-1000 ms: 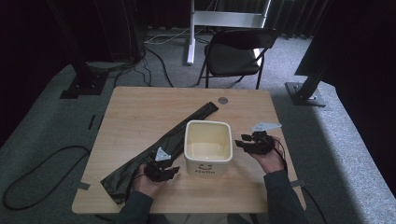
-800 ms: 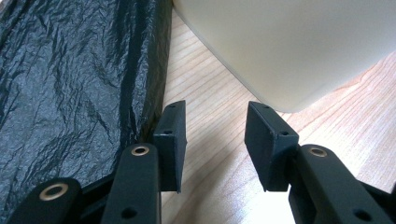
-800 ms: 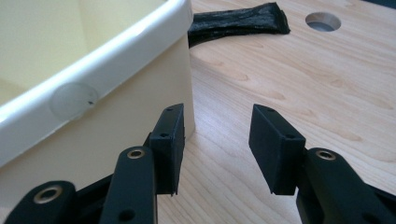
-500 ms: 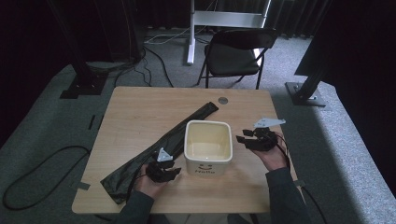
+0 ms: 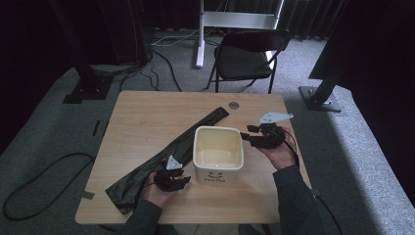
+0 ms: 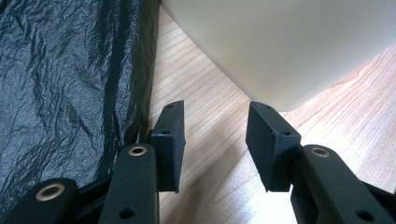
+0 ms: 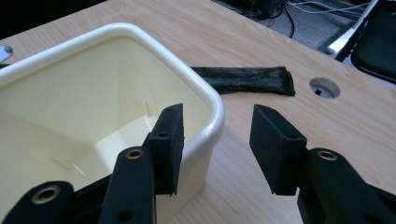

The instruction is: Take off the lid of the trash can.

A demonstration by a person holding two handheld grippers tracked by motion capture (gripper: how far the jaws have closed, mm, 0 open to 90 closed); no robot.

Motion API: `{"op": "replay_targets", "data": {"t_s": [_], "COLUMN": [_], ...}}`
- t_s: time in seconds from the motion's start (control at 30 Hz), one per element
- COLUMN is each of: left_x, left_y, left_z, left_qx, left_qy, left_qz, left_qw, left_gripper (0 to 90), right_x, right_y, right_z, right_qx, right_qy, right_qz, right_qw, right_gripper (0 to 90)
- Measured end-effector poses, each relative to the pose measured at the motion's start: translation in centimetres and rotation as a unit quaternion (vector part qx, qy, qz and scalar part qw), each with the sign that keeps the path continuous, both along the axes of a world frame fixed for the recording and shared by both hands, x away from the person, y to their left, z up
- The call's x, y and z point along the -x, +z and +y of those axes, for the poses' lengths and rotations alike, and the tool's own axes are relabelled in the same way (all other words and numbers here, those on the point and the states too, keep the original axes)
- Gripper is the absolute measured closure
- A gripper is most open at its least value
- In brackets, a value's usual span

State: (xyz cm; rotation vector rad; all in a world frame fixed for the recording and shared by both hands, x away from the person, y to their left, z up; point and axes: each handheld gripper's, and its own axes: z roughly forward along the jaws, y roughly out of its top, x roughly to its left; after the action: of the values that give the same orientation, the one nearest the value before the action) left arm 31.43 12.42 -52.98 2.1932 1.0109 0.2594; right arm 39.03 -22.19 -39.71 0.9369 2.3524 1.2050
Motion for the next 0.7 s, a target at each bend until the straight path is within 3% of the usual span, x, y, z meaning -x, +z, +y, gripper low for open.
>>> {"op": "replay_targets", "data": {"t_s": [0.33, 0.7], "left_x": [-0.1, -0.3], "left_y": [0.0, -0.1], "left_z": [0.1, 0.2], "left_qx": [0.000, -0.001], "left_qy": [0.004, 0.006], "left_qz": [0.001, 0.002], "left_qw": [1.0000, 1.0000], "left_gripper": [57.9, 57.8], "right_x": [-1.7, -3.0], "right_y": [-0.4, -1.8], "right_z": [1.9, 3.0], "right_qx": [0.026, 0.063], "right_qy": [0.002, -0.007], "right_qz": [0.017, 0.046], "right_qw": [0.9995, 0.9969], "right_gripper": [54.7, 58.0]}}
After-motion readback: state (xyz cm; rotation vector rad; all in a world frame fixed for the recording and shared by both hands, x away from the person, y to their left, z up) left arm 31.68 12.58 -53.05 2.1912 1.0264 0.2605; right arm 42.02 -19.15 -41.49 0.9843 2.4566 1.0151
